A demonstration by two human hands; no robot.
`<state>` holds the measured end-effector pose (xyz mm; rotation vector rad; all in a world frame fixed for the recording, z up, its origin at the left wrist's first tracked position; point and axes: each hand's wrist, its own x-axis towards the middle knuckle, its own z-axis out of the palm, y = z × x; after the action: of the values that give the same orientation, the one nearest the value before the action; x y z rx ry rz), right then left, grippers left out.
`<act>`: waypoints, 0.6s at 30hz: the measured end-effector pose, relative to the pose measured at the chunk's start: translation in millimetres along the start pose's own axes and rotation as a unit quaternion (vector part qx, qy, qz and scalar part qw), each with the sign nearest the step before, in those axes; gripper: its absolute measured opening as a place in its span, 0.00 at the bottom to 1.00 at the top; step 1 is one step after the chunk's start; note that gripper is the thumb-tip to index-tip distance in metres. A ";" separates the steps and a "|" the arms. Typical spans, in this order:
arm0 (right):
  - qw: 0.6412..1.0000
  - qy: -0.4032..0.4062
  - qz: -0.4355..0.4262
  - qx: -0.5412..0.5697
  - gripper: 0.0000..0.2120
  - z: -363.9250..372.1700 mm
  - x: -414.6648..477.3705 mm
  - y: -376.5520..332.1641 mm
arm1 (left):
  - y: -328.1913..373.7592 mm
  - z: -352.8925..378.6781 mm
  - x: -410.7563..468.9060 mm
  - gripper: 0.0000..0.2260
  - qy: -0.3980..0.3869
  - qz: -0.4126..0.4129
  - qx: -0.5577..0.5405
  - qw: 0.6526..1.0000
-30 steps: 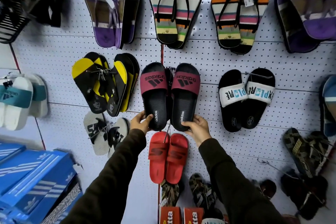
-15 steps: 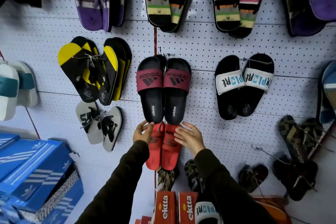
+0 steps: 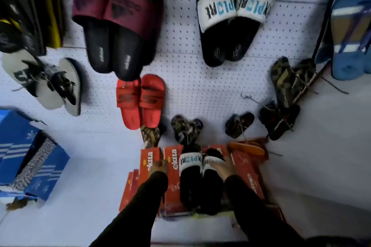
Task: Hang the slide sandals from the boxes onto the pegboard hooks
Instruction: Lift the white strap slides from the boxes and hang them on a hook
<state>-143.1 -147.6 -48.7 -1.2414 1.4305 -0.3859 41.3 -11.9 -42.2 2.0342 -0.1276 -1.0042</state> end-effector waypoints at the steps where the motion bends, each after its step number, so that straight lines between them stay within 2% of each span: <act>1: 0.999 0.000 0.037 -0.034 0.31 -10.7 12.6 30.4 | -11.3 13.5 -3.5 0.18 -0.012 -0.014 0.033 0.999; 2: 0.995 -0.008 0.076 -0.062 0.37 -19.4 23.0 57.4 | -20.2 25.1 -8.3 0.18 -0.028 -0.026 0.063 0.997; 3: 0.990 -0.027 0.111 -0.078 0.38 -26.1 14.0 66.1 | -29.2 37.2 -10.7 0.19 -0.048 -0.040 0.088 0.994; 4: 0.986 -0.049 0.138 -0.083 0.32 -29.6 4.1 73.3 | -39.4 49.0 -12.0 0.20 -0.073 -0.051 0.108 0.990; 6: 0.973 -0.113 0.191 -0.065 0.08 -29.2 -17.0 80.3 | -50.0 64.7 -18.5 0.23 -0.110 -0.075 0.132 0.982; 7: 0.965 -0.141 0.216 -0.042 0.02 -27.6 -22.8 84.0 | -53.6 70.9 -18.6 0.25 -0.114 -0.085 0.144 0.979; 10: 0.970 -0.134 0.204 -0.001 0.09 -21.9 -17.1 97.4 | -59.4 79.5 -12.0 0.29 -0.109 -0.103 0.154 0.977; 14: 0.974 -0.104 0.200 0.019 0.11 -27.8 -13.2 103.1 | -61.2 74.8 -9.7 0.22 -0.123 -0.119 0.119 0.978; 18: 0.970 -0.126 0.204 0.028 0.21 -33.5 -17.0 112.2 | -65.8 67.7 -13.7 0.20 -0.132 -0.107 0.091 0.981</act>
<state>-226.9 -103.5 -119.6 -0.8831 1.4001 0.0133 -31.6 -7.5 -103.5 2.1026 -0.1469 -1.4426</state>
